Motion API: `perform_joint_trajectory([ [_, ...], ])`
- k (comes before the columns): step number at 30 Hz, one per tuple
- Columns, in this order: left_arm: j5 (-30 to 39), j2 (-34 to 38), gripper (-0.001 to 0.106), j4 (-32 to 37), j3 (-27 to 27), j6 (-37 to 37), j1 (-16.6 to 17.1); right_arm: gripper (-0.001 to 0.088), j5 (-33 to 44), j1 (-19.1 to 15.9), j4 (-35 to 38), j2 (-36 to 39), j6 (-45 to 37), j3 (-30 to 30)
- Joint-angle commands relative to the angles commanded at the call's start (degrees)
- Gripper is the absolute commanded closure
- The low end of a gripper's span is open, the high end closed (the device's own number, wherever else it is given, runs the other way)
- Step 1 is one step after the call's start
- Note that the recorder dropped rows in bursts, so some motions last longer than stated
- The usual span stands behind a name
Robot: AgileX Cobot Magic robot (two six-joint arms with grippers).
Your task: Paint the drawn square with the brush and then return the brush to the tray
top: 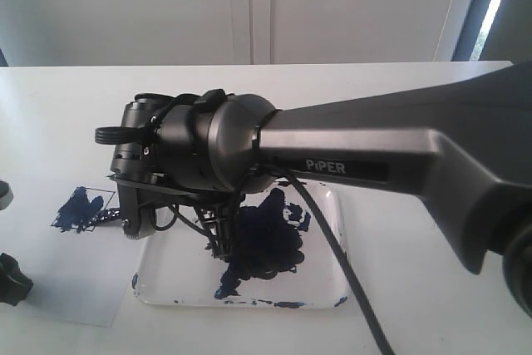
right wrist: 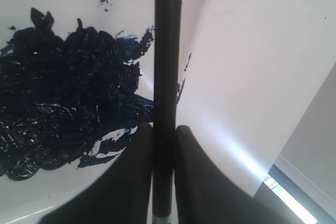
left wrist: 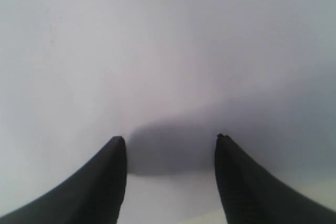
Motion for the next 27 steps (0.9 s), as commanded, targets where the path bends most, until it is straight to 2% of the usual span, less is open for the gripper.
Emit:
perform_joint_trajectory([
  [13,0.2,0.0,0.049,0.0,0.0,0.0,0.0,0.0868,-1.4,-1.0,-3.2,0.5,1.4,0.0],
  [27,-0.2,0.0,0.049,0.0,0.0,0.0,0.0,0.0868,-1.5,0.4,0.0,1.1,-1.7,0.0],
])
